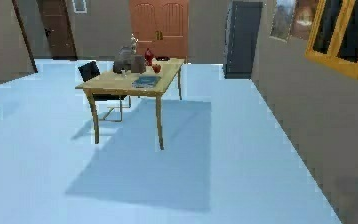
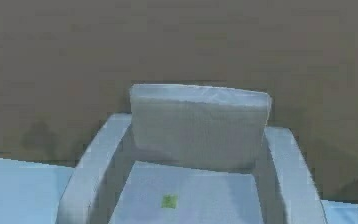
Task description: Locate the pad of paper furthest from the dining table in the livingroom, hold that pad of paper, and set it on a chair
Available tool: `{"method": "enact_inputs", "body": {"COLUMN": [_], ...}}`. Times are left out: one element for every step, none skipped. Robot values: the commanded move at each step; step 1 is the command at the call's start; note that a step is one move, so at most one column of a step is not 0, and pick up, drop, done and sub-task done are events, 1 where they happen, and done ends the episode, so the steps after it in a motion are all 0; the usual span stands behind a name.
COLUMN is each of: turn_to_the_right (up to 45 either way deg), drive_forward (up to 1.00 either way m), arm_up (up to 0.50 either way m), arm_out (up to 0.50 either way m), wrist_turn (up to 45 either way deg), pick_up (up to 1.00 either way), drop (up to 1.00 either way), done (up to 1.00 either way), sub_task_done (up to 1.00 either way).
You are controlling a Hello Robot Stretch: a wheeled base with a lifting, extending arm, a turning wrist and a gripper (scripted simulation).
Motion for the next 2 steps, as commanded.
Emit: {"method": "enact_inputs", "body": {"turn_to_the_right": [45.0,45.0], "drive_forward": [0.0,0.0], "arm_up": [0.0,0.0], "arm_out": [0.0,0.0], "wrist_turn": [0.0,0.0], "pick_up": [0.0,0.0], "drop": [0.0,0.0], "done": [0.0,0.0], "sub_task_done": [0.0,0.0]}}
